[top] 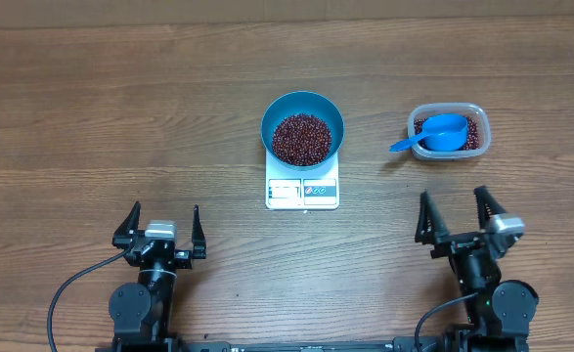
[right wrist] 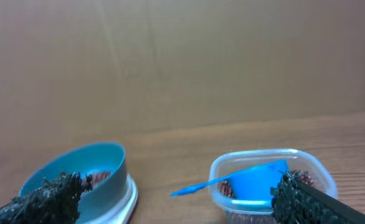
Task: Scoop item into bowl and weigh 150g on scale
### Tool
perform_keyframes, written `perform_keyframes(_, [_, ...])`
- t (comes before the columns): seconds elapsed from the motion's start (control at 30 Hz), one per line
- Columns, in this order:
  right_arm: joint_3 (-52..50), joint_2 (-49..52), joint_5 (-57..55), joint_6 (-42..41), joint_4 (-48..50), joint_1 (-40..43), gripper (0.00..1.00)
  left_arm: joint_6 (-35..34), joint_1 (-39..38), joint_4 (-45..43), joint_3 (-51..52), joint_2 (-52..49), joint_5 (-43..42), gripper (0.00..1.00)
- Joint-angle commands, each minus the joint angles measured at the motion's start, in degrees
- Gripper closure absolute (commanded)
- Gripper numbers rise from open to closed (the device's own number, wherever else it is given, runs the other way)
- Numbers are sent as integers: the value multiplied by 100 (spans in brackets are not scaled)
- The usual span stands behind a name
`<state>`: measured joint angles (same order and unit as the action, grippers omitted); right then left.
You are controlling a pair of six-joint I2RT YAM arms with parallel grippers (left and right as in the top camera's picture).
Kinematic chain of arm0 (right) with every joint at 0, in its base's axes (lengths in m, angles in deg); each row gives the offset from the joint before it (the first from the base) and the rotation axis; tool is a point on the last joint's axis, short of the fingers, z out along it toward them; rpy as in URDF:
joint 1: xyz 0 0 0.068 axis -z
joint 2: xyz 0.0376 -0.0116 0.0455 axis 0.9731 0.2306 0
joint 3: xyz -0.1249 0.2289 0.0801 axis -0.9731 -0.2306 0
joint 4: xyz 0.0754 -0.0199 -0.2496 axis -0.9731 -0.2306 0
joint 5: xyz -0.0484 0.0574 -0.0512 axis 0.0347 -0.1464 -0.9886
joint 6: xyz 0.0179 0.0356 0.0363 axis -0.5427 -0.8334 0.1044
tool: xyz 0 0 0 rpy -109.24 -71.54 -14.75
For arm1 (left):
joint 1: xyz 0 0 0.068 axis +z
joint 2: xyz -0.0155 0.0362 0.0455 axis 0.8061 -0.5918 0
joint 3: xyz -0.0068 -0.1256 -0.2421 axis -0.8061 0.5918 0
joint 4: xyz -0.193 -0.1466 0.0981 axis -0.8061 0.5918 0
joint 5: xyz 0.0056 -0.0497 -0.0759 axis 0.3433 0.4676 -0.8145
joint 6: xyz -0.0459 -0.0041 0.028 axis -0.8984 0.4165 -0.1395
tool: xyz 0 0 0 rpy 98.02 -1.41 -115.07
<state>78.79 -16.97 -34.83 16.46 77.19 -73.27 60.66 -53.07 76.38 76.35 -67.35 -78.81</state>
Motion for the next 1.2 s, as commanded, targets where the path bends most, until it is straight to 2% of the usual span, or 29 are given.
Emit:
perform_keyframes(0.0, [-63,-55,411,743,-293,42,0,7,37,0,24,63,24,0])
perform_keyframes(1.17, [-61,-52,402,586,-474,42,0,7,37,0,24,63,22,0])
